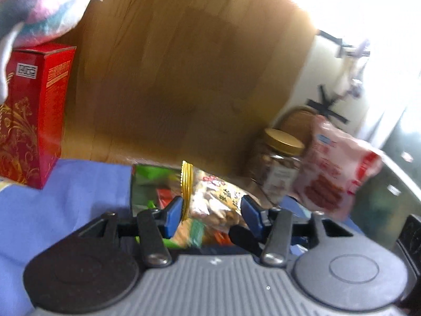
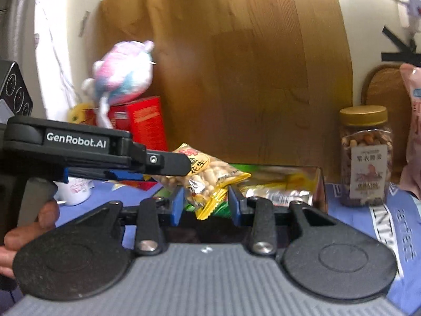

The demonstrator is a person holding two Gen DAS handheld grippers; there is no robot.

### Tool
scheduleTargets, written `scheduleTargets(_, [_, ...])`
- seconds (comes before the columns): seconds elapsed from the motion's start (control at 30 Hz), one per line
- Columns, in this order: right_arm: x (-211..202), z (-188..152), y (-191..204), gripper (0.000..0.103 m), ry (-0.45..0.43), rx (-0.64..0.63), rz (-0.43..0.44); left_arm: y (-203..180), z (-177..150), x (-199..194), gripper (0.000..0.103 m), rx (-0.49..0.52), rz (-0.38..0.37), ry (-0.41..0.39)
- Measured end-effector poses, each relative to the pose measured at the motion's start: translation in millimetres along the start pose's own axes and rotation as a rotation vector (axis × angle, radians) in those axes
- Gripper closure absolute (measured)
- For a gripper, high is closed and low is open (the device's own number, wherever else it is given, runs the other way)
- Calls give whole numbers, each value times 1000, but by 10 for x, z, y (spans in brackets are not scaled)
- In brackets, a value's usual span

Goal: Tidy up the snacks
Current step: 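Carry the peanut bag into the tin and open the left tool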

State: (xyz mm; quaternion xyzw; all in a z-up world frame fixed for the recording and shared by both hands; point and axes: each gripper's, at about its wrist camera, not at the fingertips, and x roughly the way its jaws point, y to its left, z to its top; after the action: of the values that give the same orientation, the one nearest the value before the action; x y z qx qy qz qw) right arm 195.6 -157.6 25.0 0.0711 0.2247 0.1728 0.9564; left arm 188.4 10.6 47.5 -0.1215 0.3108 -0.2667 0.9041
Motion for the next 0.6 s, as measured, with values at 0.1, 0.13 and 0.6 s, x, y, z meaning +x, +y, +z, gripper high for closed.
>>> scheduleTargets(0.1, [304, -8, -66, 57, 43, 12, -5, 57, 31, 256, 48, 31, 125, 14])
scheduleTargets(0.13, [364, -19, -114, 57, 55, 34, -8, 87, 18, 271, 48, 20, 134, 22])
scheduleTargets(0.6, [-799, -1029, -618, 56, 207, 634, 170, 231, -816, -223, 51, 30, -20, 170])
